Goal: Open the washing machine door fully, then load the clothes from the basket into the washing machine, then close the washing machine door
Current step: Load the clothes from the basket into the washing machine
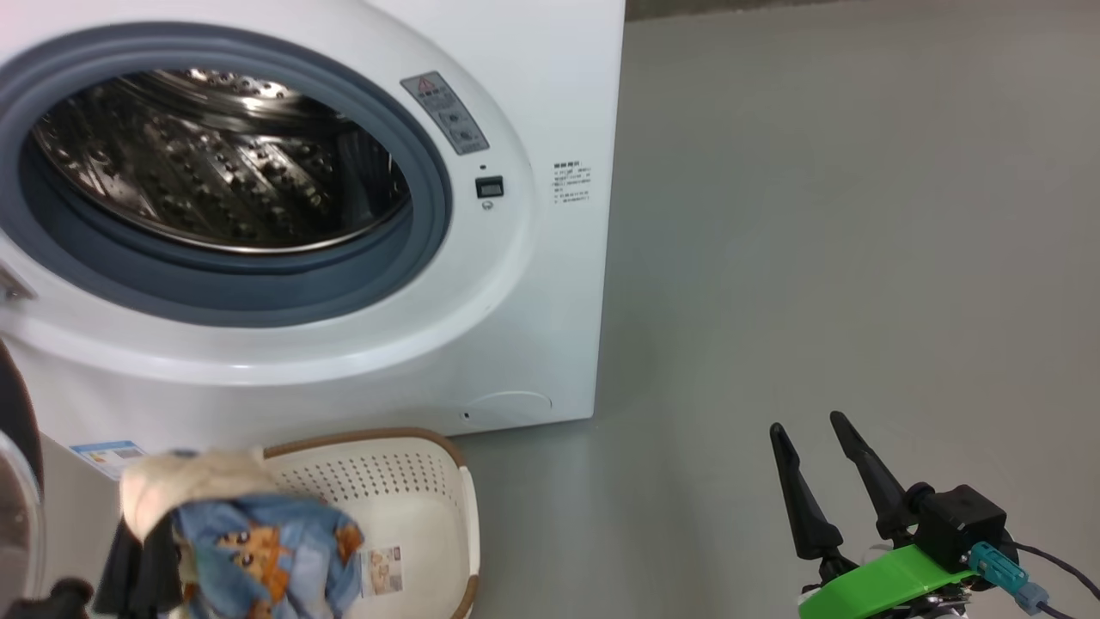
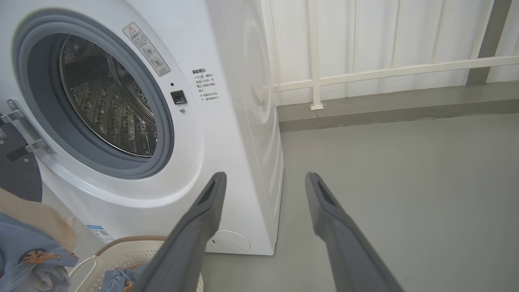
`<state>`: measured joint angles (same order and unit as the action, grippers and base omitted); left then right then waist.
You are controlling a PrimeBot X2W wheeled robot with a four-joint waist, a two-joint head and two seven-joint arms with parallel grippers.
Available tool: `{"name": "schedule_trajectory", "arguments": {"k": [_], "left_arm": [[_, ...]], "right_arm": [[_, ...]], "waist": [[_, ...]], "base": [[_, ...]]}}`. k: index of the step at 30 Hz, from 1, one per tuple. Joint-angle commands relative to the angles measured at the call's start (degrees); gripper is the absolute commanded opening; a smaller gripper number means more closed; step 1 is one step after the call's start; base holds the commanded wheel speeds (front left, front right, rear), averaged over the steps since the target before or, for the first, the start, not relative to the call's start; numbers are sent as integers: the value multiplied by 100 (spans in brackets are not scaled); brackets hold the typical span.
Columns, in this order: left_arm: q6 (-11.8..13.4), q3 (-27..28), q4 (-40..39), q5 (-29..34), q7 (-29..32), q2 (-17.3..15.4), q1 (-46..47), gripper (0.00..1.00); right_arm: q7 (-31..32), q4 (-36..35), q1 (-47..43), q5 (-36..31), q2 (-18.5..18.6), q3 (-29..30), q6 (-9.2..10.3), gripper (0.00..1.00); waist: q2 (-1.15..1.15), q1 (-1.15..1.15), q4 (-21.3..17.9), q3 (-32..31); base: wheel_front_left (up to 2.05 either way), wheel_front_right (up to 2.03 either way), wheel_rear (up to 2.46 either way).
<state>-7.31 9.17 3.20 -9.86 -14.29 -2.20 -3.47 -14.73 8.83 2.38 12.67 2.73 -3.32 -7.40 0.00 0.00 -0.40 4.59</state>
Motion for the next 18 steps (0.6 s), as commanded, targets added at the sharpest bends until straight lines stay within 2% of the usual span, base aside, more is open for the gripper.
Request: {"name": "schedule_trajectory", "arguments": {"k": [1, 7, 13, 18], "left_arm": [[-10, 155, -129, -49, -71, -95, 341, 0], [-16, 35, -128, -296, -71, -336, 1145, 0], [-16, -85, -132, -391, -71, -724, 2161, 0], [-17, -25, -89, -492, -71, -951, 3042, 0]], "right_arm": [[-27, -167, 164, 2, 15, -169, -9, 100], [-27, -255, 312, 22, 15, -227, -9, 100], [-27, -337, 539, 59, 15, -337, -9, 100], [-27, -411, 711, 102, 15, -436, -9, 100]], "waist": [[0, 0, -60, 208], [0, 0, -173, 689], [0, 0, -307, 1168], [0, 0, -444, 1575]], "base": [[0, 0, 0], [0, 0, 0], [0, 0, 0], [0, 0, 0]]}}
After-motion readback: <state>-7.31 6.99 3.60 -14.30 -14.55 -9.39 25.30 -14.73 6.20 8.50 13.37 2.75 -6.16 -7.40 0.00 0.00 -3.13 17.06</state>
